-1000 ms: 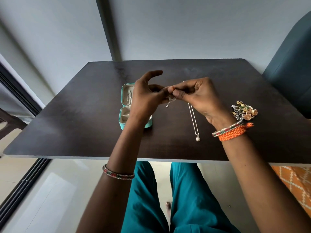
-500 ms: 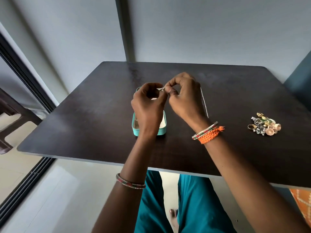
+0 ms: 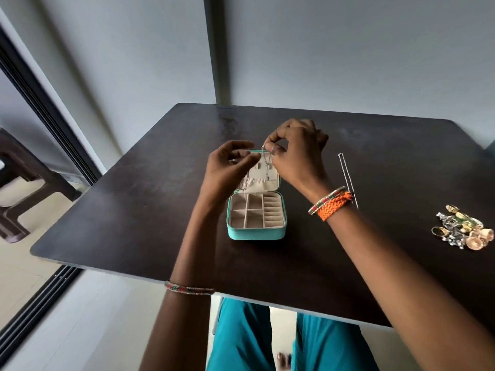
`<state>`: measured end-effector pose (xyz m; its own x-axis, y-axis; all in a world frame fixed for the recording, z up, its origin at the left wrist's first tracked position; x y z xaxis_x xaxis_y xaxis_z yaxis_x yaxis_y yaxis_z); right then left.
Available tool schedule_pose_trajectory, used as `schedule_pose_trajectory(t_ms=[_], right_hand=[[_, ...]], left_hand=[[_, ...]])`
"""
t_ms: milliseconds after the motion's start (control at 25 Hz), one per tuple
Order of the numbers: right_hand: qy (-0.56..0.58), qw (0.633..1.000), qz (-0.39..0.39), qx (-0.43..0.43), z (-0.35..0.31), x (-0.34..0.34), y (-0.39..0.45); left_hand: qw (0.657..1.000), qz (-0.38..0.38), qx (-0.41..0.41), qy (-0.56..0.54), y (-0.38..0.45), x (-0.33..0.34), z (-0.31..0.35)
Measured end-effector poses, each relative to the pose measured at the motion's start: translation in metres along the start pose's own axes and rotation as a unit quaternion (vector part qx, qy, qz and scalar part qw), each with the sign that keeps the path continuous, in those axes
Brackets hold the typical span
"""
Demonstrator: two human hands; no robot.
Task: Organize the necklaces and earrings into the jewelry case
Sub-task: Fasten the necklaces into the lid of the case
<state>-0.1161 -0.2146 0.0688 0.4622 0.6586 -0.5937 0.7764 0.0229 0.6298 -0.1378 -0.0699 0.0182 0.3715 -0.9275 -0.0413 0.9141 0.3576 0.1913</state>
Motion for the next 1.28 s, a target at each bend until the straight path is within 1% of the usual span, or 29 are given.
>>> schedule_pose_trajectory(t_ms=[40, 120, 160, 200, 280, 320, 360, 400, 440, 560, 640, 760, 1000, 1280], right_hand=[[-0.011, 1.000, -0.013, -0.007, 0.002, 0.005, 0.002], [-0.040, 0.998, -0.050, -0.019, 0.005, 0.014, 0.003], [-0.048, 0.996, -0.065, -0.025, 0.006, 0.018, 0.003], [-0.046, 0.996, -0.076, -0.026, 0.006, 0.021, 0.003], [-0.007, 0.995, -0.099, -0.008, 0.007, 0.024, 0.003], [0.013, 0.993, -0.117, 0.004, 0.008, 0.029, 0.003], [0.019, 0.990, -0.136, 0.015, 0.010, 0.036, 0.003], [0.015, 0.989, -0.146, 0.023, 0.012, 0.043, 0.003], [0.007, 0.989, -0.142, 0.028, 0.014, 0.050, 0.002], [-0.038, 0.995, -0.092, 0.021, 0.018, 0.056, -0.002], [-0.075, 0.995, -0.061, -0.009, 0.014, 0.056, -0.003], [-0.113, 0.991, -0.032, -0.057, 0.005, 0.054, -0.003], [-0.177, 0.980, -0.033, -0.084, 0.001, 0.055, -0.003], [-0.245, 0.963, -0.064, -0.095, -0.005, 0.051, -0.003]], left_hand=[[1.000, 0.024, 0.010, 0.005, 0.010, -0.010, -0.001], [0.993, 0.100, 0.026, 0.053, 0.028, -0.030, -0.010], [0.991, 0.107, 0.020, 0.078, 0.034, -0.032, -0.020], [0.990, 0.092, 0.001, 0.109, 0.039, -0.027, -0.031], [0.982, 0.017, -0.053, 0.182, 0.041, -0.012, -0.057], [0.975, -0.007, -0.078, 0.208, 0.039, -0.007, -0.065], [0.971, -0.014, -0.099, 0.216, 0.039, -0.005, -0.072], [0.971, -0.022, -0.110, 0.209, 0.039, -0.003, -0.076], [0.974, -0.024, -0.101, 0.200, 0.039, -0.002, -0.076], [0.986, 0.004, -0.047, 0.158, 0.037, -0.007, -0.071], [0.990, 0.024, -0.044, 0.133, 0.035, -0.008, -0.068], [0.989, 0.057, -0.037, 0.133, 0.035, -0.007, -0.063], [0.992, 0.058, -0.023, 0.108, 0.039, -0.005, -0.065], [0.994, 0.071, -0.012, 0.085, 0.042, -0.004, -0.066]])
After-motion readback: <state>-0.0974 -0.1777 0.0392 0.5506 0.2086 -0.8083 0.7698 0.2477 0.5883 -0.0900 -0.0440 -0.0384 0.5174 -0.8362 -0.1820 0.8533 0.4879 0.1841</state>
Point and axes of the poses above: each hand's wrist, its own y-axis towards the middle knuckle, its own x-axis out of the palm, z = x × y, the point moved 8 cm from there along y, towards the middle knuckle, and after that the axes turned 8 degrees about z, right-handed, at the moved point
